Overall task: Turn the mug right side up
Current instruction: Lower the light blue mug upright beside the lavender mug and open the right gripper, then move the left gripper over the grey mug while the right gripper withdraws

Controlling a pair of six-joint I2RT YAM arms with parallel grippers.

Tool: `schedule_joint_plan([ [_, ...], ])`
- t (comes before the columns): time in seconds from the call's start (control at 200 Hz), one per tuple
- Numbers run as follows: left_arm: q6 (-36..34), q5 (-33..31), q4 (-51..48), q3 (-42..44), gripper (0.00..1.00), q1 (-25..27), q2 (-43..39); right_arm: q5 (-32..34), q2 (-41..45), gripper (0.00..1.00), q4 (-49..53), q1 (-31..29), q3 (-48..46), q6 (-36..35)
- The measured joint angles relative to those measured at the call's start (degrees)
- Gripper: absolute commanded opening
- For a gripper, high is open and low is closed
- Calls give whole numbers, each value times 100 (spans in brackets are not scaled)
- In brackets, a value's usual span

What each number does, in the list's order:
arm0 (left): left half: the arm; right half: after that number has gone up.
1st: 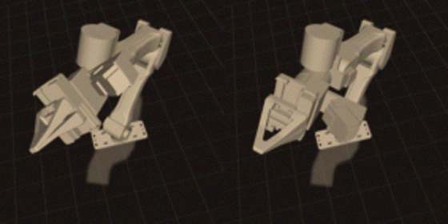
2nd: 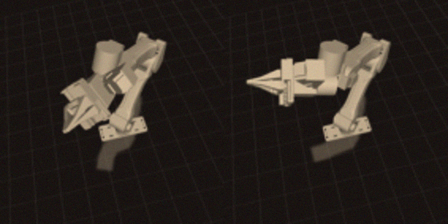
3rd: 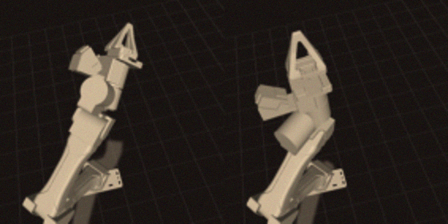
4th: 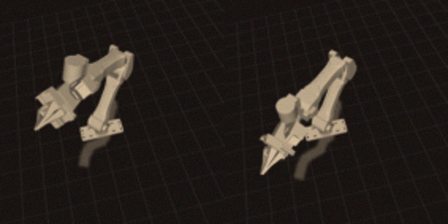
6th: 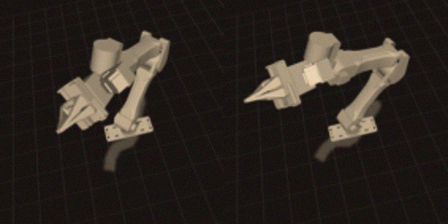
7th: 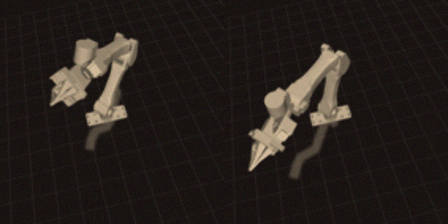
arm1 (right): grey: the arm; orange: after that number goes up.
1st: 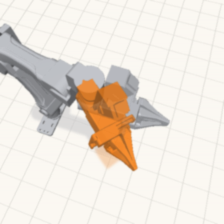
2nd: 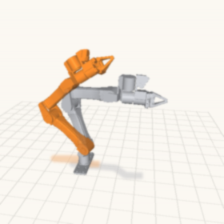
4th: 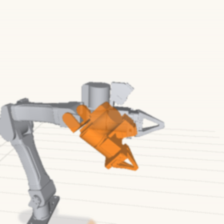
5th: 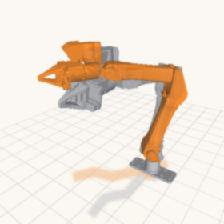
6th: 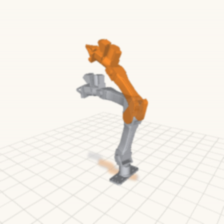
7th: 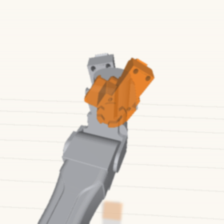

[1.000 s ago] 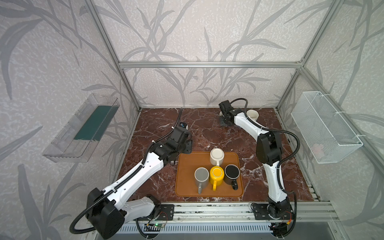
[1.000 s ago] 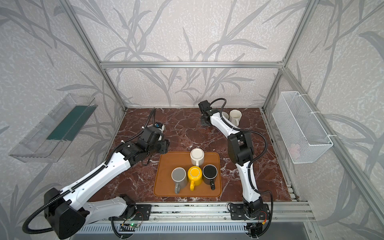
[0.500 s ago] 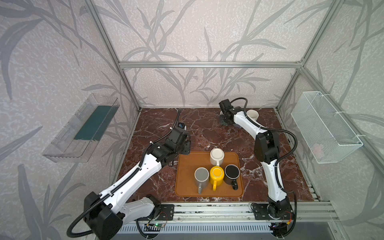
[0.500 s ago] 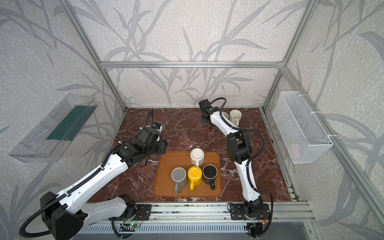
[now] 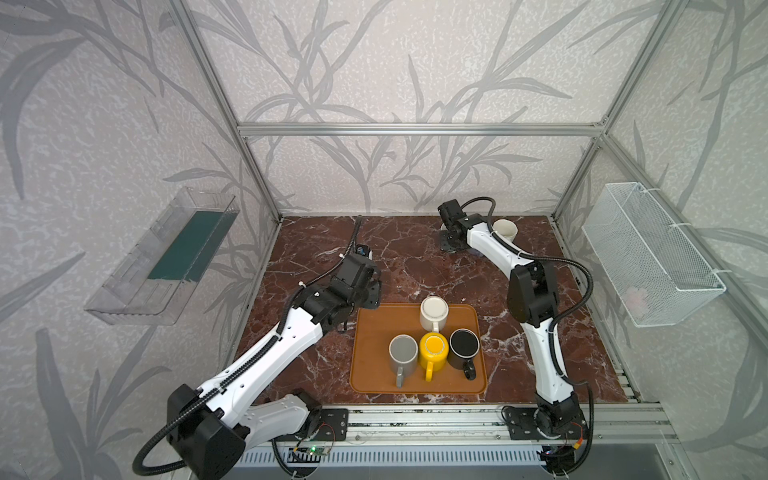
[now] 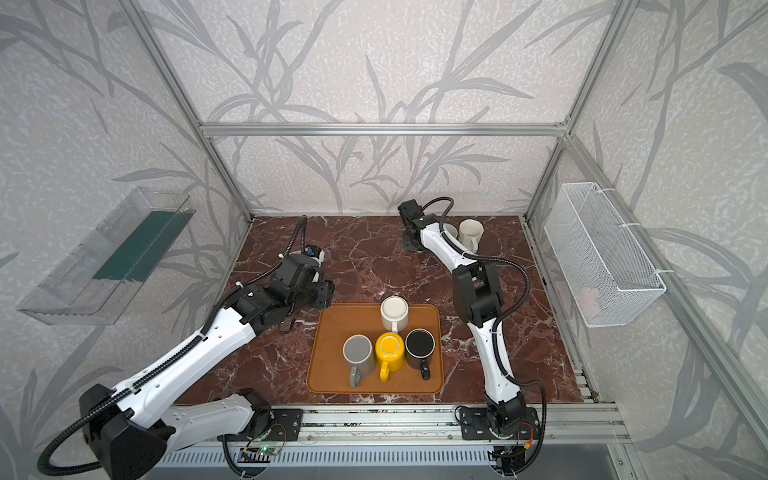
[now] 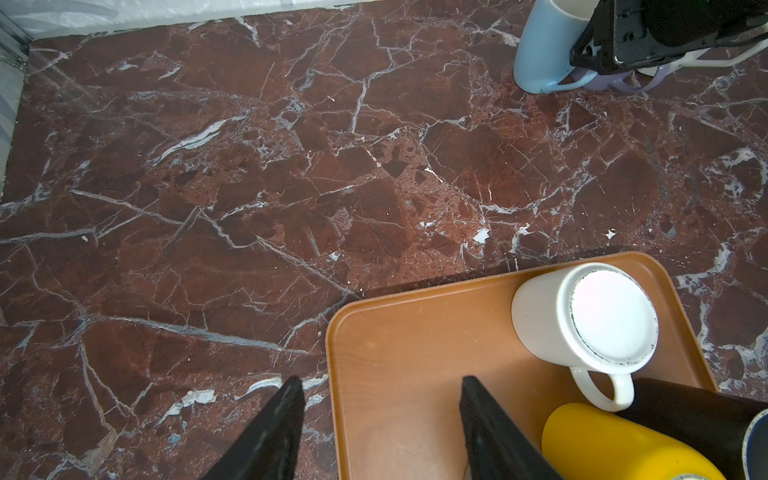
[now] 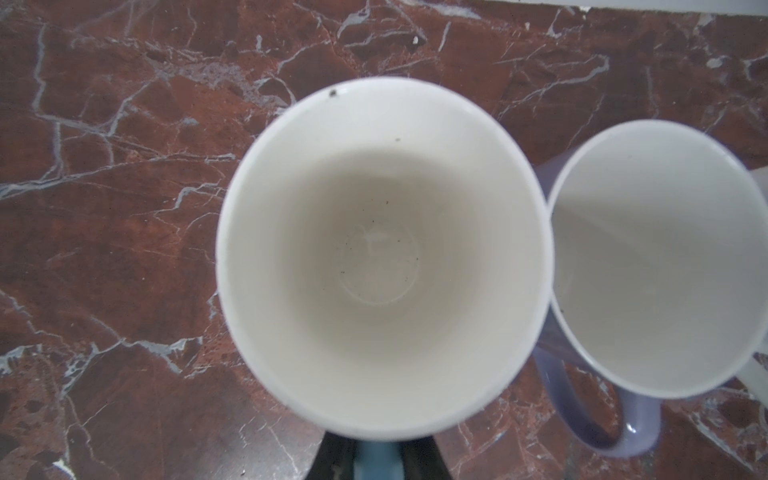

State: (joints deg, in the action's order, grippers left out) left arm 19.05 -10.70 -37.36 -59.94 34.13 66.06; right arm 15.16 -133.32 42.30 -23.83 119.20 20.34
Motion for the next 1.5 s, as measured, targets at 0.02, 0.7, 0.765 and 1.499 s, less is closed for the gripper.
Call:
schedule_joint_plan([
  [0.02,-2,0,0,0,62,-2,0,-9,0,15,0,2,0,9],
  [0.7,0,2,-42,0,62,0,0,-323,133,59,-31,136,-190,105],
  [0.765,-2,4,-39,0,62,0,0,-376,273,61,-55,136,-372,79],
  [1.499,155,1453,-1064,184,60,376,-1311,-1486,3023,62,-1388,144,-3683,-151],
])
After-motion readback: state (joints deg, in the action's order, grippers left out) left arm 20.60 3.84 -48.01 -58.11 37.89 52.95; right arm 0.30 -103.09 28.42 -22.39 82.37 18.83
